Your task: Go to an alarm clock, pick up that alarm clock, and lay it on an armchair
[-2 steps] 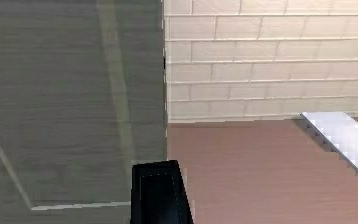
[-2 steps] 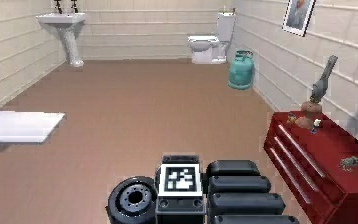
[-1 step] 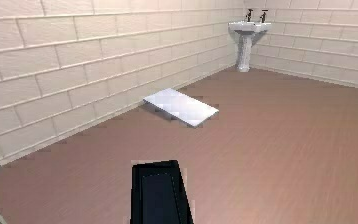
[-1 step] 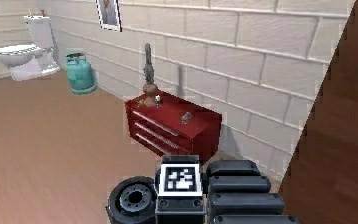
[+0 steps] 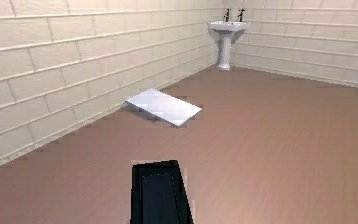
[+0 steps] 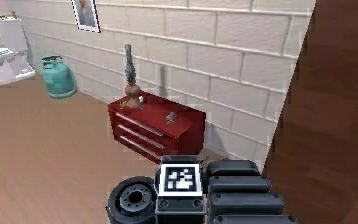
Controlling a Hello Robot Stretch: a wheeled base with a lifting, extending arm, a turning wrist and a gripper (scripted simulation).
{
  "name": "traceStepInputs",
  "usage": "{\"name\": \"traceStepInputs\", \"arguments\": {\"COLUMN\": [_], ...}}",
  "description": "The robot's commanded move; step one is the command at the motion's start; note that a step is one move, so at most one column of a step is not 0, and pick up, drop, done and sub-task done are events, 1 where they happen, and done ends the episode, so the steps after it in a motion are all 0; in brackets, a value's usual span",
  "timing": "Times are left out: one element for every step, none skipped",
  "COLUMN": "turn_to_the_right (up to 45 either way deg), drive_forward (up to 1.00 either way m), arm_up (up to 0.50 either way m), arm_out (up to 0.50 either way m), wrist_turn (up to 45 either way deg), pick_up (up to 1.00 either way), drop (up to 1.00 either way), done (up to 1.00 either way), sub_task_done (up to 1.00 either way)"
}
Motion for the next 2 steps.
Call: {"name": "traceStepInputs", "arguments": {"turn_to_the_right": [0.0,-27.0], "drive_forward": [0.15,0.00], "arm_up": [0.00,0.00], "arm_out": [0.00,0.00], "wrist_turn": [0.0,0.0], "pick_up": [0.00,0.00], "drop": [0.00,0.00], "done": [0.00,0.00], "sub_task_done": [0.00,0.00]}}
